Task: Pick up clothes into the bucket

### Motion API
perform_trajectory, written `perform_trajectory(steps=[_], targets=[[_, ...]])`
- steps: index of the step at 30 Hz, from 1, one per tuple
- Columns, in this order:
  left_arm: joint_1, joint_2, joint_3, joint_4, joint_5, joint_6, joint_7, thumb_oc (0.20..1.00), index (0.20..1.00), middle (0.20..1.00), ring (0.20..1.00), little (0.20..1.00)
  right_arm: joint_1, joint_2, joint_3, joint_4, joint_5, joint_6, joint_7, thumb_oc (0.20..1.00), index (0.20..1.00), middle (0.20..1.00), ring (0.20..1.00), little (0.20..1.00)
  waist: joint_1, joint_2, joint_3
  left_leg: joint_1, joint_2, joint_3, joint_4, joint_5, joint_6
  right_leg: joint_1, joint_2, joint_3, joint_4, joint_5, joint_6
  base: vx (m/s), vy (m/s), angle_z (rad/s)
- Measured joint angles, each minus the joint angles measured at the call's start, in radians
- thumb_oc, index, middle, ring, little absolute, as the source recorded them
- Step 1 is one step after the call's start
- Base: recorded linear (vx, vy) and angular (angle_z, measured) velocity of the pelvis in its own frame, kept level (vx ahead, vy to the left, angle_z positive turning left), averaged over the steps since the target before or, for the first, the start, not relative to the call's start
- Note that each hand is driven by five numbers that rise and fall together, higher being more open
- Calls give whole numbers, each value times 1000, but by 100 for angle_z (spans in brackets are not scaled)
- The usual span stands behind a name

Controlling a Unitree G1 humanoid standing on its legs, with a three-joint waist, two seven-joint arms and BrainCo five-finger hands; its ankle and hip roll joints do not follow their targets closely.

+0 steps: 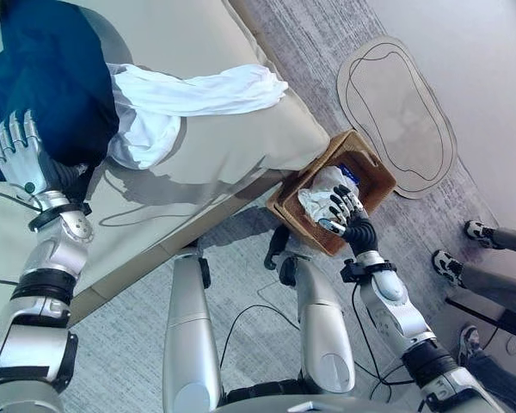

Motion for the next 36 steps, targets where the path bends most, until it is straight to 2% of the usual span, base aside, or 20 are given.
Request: perform_trajectory(steps=[1, 2, 3, 4, 5, 12, 19, 24, 28, 29, 32, 33, 36], targets=[[0, 0, 0, 1, 2, 4, -2, 1000, 1000, 1000, 1000, 1000, 0, 0, 0, 0, 0, -2, 1, 1000, 1000, 1000, 1000, 1000, -1, 0, 0, 0, 0, 0, 0, 0, -1, 0, 0, 0, 0, -1, 1, 0, 0, 0], [-15, 3, -19, 36, 8, 8, -13, 602, 602, 602, 602, 602, 1, -1, 0, 1, 0, -3, 3, 1000, 1000, 1000, 1000, 1000, -11, -1, -1, 0, 0, 0, 1, 0, 0, 0, 1, 1, -3, -2, 3, 0, 0, 0], [-37, 4, -38, 74, 10, 23, -44, 479, 479, 479, 479, 479, 1, -1, 0, 0, 0, -3, 4, 1000, 1000, 1000, 1000, 1000, -13, -1, -1, -1, 1, 0, 0, -1, -2, 0, 1, 1, -4, -2, 4, 0, 0, 0], [-44, 4, -43, 89, 11, 27, -55, 432, 432, 432, 432, 432, 1, -1, 0, 1, 0, -3, 4, 1000, 1000, 1000, 1000, 1000, -17, -2, -1, -2, 1, 0, 0, -1, -2, 0, 2, 1, -5, -2, 4, 0, 0, 0], [-70, 5, -66, 127, 11, 36, -74, 200, 200, 200, 200, 200, 1, -3, 0, 0, 0, -3, 6, 1000, 1000, 1000, 1000, 1000, -19, -3, -2, -2, 1, 0, 0, -1, -2, 0, 2, 1, -6, -2, 4, 0, 0, 0], [-157, 40, -63, 197, 11, 67, -172, 200, 200, 200, 200, 200, 1, -3, 0, -1, 1, 0, 33, 1000, 1000, 1000, 1000, 1000, -23, -4, -3, -2, 4, 1, -3, -1, -1, 3, 7, 1, -17, 8, 9, 0, 0, 0], [-158, 57, -63, 210, 7, 64, -216, 200, 200, 200, 200, 200, 1, -3, 1, 0, 1, 4, 52, 1000, 1000, 1000, 1000, 1000, -23, -5, -3, 14, 9, 1, -10, -1, -1, 25, 17, -1, -37, 18, 7, 0, -4, 0], [-109, 46, -56, 202, -11, 47, -246, 200, 200, 200, 200, 200, 2, 1, 2, 2, 1, 13, 56, 1000, 1000, 1000, 1000, 1000, -20, -8, -6, 83, 8, 9, -46, 0, -1, 89, 19, -3, -74, 20, 10, 6, -1, 0], [-4, -9, 13, 104, -50, 36, -252, 200, 200, 200, 200, 200, 2, 8, 2, 4, 0, 15, 54, 1000, 1000, 1000, 1000, 1000, 3, -11, -7, 155, 6, 28, -90, 9, -1, 148, 17, 1, -106, 29, 11, -6, 3, -2], [59, -29, 47, 10, -71, 27, -257, 200, 200, 200, 200, 200, 2, 14, 0, 5, 0, 17, 49, 1000, 1000, 1000, 1000, 1000, 10, -12, -8, 179, 0, 33, -117, 16, 6, 164, 13, 0, -116, 32, 12, 51, -7, 2], [170, -83, 106, -116, -87, 6, -264, 200, 200, 200, 200, 200, 6, 21, -4, 11, -5, 26, 45, 1000, 1000, 1000, 1000, 1000, 31, -13, -9, 234, -2, 45, -153, 19, 5, 210, 11, 0, -142, 34, 14, 77, -11, -1], [222, -114, 117, -171, -89, 0, -267, 200, 200, 200, 200, 200, 6, 27, -12, 17, -19, 36, 38, 1000, 1000, 1000, 1000, 1000, 53, -11, -8, 274, -4, 53, -179, 26, 5, 244, 9, 0, -160, 36, 13, 73, 0, -5], [330, -191, 159, -313, -113, -29, -280, 200, 200, 200, 200, 200, 3, 45, -48, 26, -44, 50, 31, 1000, 1000, 1000, 1000, 1000, 81, -4, -14, 365, -20, 57, -253, 48, 6, 322, 2, -10, -208, 41, 20, 74, -7, 9]])
